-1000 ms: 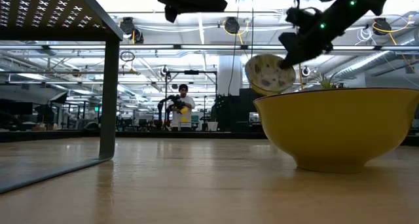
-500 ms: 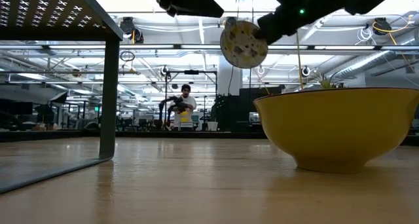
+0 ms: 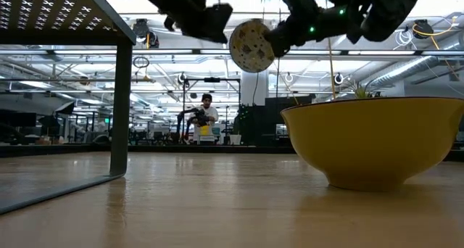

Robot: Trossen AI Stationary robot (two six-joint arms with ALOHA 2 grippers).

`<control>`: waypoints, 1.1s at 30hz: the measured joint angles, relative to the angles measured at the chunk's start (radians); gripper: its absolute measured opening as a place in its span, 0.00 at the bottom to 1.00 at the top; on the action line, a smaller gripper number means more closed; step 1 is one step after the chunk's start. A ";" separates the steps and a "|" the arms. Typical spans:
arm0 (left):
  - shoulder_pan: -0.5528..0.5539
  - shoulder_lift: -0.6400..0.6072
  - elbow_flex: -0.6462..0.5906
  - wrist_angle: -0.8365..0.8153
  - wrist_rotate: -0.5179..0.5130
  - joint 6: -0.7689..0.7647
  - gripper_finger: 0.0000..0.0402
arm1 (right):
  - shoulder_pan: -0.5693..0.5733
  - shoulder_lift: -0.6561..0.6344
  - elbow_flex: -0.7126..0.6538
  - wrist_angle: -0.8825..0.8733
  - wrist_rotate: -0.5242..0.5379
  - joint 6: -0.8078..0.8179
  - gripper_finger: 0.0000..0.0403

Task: Pick & Place Mini bowls
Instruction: Put the top white patterned bowl on the shelf

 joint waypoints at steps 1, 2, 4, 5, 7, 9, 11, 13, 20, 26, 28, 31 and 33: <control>0.022 0.000 0.000 0.001 -0.001 0.002 0.40 | -0.015 0.014 0.000 0.022 -0.005 0.000 0.00; 0.041 0.000 0.000 0.005 0.000 0.011 0.44 | -0.028 0.027 0.000 0.044 -0.005 0.000 0.00; 0.071 0.000 0.000 0.015 0.016 0.030 0.52 | -0.055 0.047 0.000 0.074 -0.010 0.000 0.00; 0.084 0.000 0.000 0.026 0.036 0.044 0.55 | -0.066 0.056 0.000 0.086 -0.024 0.001 0.00; 0.107 0.000 0.000 0.047 0.086 0.059 0.59 | -0.081 0.071 0.000 0.101 -0.049 0.021 0.00; 0.126 0.000 0.000 0.071 0.163 0.062 0.62 | -0.089 0.084 0.000 0.121 -0.085 0.049 0.00; 0.142 0.000 0.000 0.092 0.225 0.061 0.64 | -0.091 0.093 0.000 0.143 -0.090 0.062 0.00; 0.154 0.000 0.000 0.113 0.239 0.062 0.64 | -0.092 0.093 0.000 0.152 -0.101 0.064 0.00; 0.200 0.000 0.000 0.138 0.251 0.090 0.60 | -0.084 0.093 0.001 0.188 -0.140 0.081 0.00; 0.240 0.000 0.000 0.149 0.371 0.086 0.55 | -0.071 0.093 0.002 0.205 -0.162 0.076 0.00; 0.244 0.000 0.000 0.162 0.374 0.085 0.53 | -0.071 0.092 0.002 0.207 -0.160 0.074 0.00; 0.244 0.002 0.000 0.190 0.376 0.125 0.49 | -0.073 0.092 0.003 0.205 -0.159 0.077 0.00; 0.243 0.002 0.000 0.202 0.378 0.156 0.44 | -0.073 0.092 0.003 0.206 -0.159 0.077 0.00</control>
